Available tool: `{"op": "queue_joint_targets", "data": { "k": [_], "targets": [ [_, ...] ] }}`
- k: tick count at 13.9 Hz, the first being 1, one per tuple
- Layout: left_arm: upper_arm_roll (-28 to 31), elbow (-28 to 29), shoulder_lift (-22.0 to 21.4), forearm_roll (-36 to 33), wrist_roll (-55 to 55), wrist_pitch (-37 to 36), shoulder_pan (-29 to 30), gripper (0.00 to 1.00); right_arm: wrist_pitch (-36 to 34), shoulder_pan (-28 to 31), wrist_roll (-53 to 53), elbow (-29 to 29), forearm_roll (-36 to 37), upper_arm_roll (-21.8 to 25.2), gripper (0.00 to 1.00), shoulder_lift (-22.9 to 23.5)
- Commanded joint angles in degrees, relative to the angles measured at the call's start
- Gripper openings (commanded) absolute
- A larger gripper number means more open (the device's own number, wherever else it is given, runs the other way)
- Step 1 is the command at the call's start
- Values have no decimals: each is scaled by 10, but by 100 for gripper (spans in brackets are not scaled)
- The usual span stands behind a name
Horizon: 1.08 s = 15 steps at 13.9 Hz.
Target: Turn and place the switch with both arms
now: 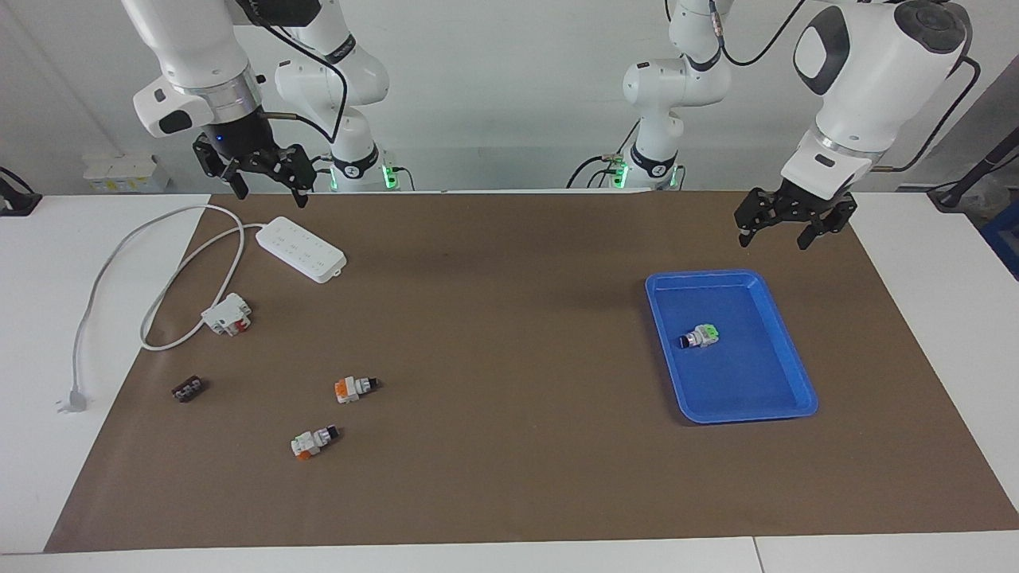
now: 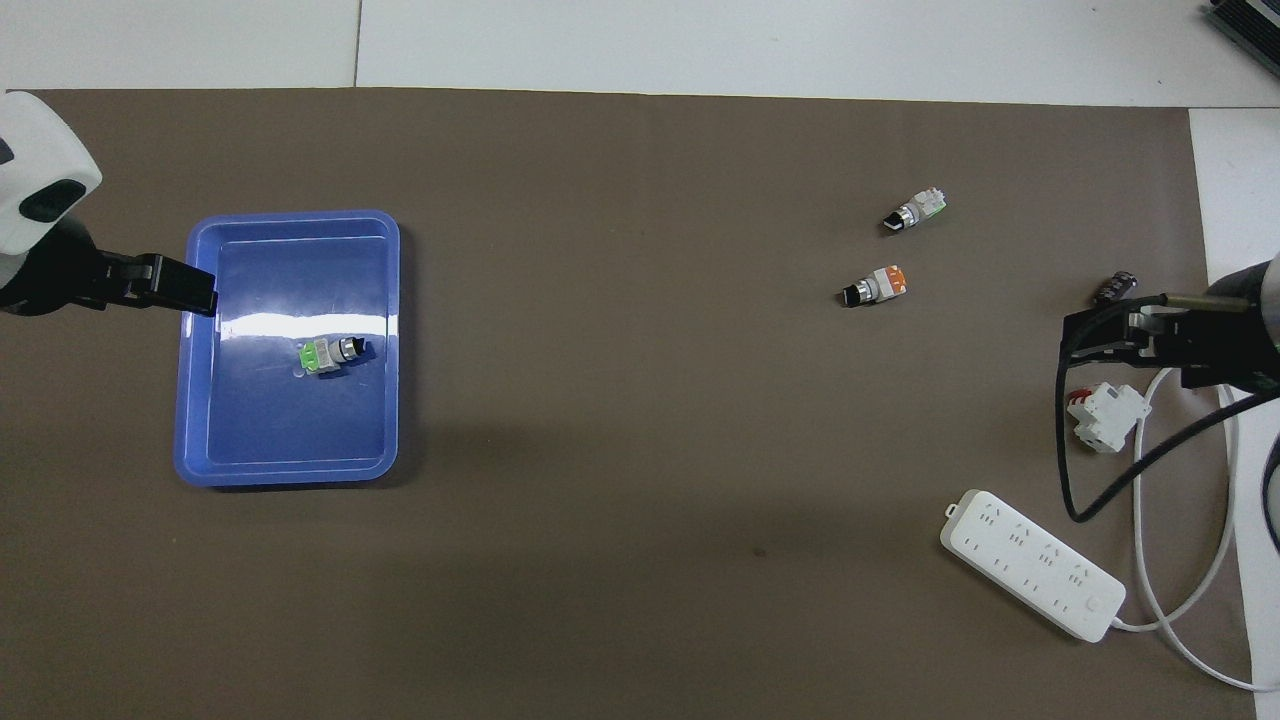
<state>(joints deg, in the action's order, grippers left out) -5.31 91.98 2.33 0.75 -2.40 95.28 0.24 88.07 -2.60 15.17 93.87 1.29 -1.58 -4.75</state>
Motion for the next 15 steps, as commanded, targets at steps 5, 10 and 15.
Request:
{"op": "queue_joint_targets", "data": {
  "k": [5, 10, 15],
  "targets": [
    [-27, 1, -5, -17, 3, -10, 17, 100, 3, 6, -1, -1, -1, -5, 100, -1],
    [-29, -14, -4, -22, 4, -26, -6, 100, 3, 7, -3, 0, -1, -5, 100, -1],
    [-29, -36, 0, -22, 3, -32, -5, 100, 3, 7, -37, -1, -1, -5, 100, -1]
  ]
}}
